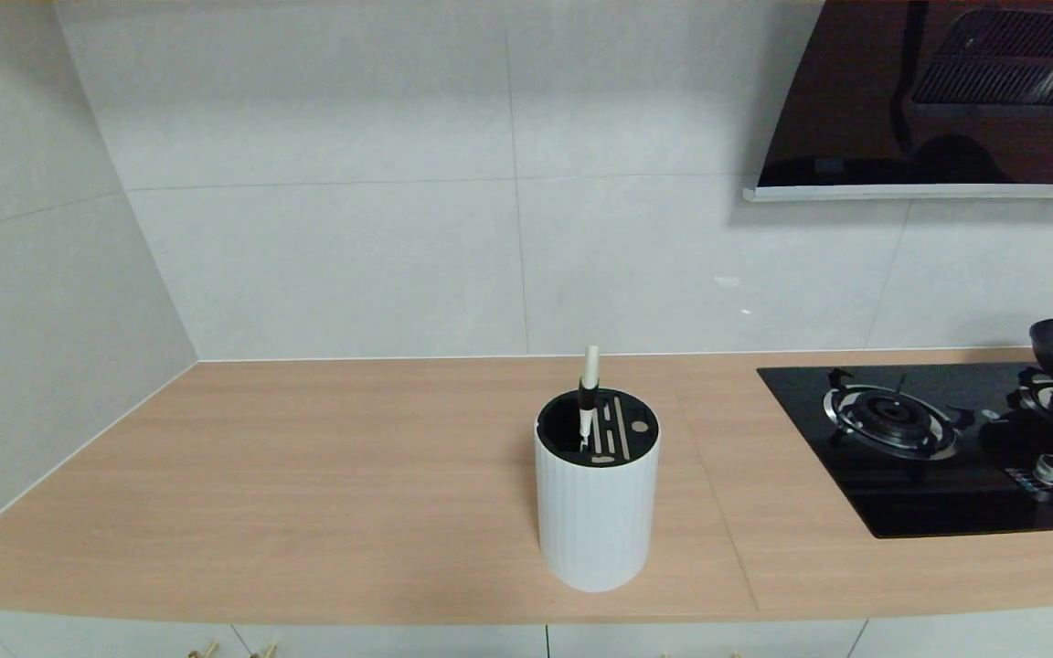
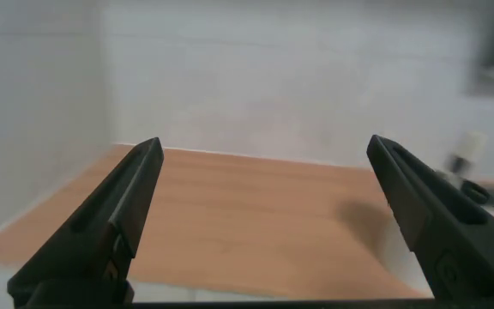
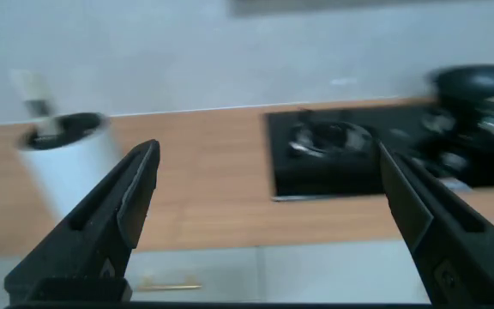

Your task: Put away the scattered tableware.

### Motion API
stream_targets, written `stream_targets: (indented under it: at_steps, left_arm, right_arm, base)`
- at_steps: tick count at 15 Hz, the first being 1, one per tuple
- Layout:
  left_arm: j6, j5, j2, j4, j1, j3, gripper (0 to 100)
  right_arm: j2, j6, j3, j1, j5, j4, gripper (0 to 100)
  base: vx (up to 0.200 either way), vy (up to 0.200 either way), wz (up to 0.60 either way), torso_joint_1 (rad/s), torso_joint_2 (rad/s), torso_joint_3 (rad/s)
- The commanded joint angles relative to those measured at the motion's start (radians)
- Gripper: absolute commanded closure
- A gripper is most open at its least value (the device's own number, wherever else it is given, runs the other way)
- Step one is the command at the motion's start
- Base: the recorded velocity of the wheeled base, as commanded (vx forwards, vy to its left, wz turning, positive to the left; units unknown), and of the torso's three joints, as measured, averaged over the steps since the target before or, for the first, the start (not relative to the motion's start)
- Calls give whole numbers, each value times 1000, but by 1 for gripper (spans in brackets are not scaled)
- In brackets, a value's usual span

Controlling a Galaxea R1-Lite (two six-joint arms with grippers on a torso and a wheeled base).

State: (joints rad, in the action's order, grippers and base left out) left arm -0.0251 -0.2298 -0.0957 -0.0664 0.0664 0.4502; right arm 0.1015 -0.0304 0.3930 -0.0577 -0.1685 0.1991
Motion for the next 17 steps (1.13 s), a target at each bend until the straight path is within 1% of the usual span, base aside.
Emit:
stream_targets:
  at_steps: [1,2,3,4,5,6,7,8,9,10,11,13,15,17]
  left_arm:
    - [19,50,96,-20,-69,-70,0]
    - [21,29,96,-18,-69,-125,0]
    - [34,29,96,-15,-69,-211,0]
    - [47,33,96,3,-69,-291,0]
    - [50,41,96,25,-69,-341,0]
    - [54,89,96,102,-69,-446,0]
    - [48,136,96,106,-69,-450,0]
    - [33,185,96,71,-69,-450,0]
    - [33,205,96,63,-69,-450,0]
    - [40,208,96,63,-68,-450,0]
    - [47,211,96,63,-68,-450,0]
    - [47,211,96,65,-68,-450,0]
    - [25,210,96,65,-68,-450,0]
    - [24,210,96,65,-68,-450,0]
  right_arm:
    - [-100,6,-75,58,-14,-7,0]
    - [-101,1,-103,58,-32,-9,0]
    - [-100,4,-160,58,-32,-37,0]
    - [-100,6,-238,58,-32,-122,0]
    - [-100,10,-302,58,-29,-202,0]
    - [-100,30,-393,58,-11,-351,0]
    - [-100,32,-391,58,32,-307,0]
    - [-100,38,-393,58,81,-273,0]
    - [-100,37,-391,58,142,-234,0]
    - [-100,46,-393,58,187,-201,0]
    - [-100,44,-391,58,192,-191,0]
    - [-100,44,-393,58,198,-199,0]
    - [-100,44,-393,58,201,-199,0]
    - [-100,43,-393,58,202,-201,0]
  base:
    - [0,0,0,0,0,0]
    - [0,0,0,0,0,0]
    - [0,0,0,0,0,0]
    - [0,0,0,0,0,0]
    - [0,0,0,0,0,0]
    - [0,0,0,0,0,0]
    - [0,0,0,0,0,0]
    - [0,0,0,0,0,0]
    - [0,0,0,0,0,0]
    - [0,0,0,0,0,0]
    - [0,0,0,0,0,0]
    - [0,0,0,0,0,0]
    - [0,0,0,0,0,0]
    - [0,0,0,0,0,0]
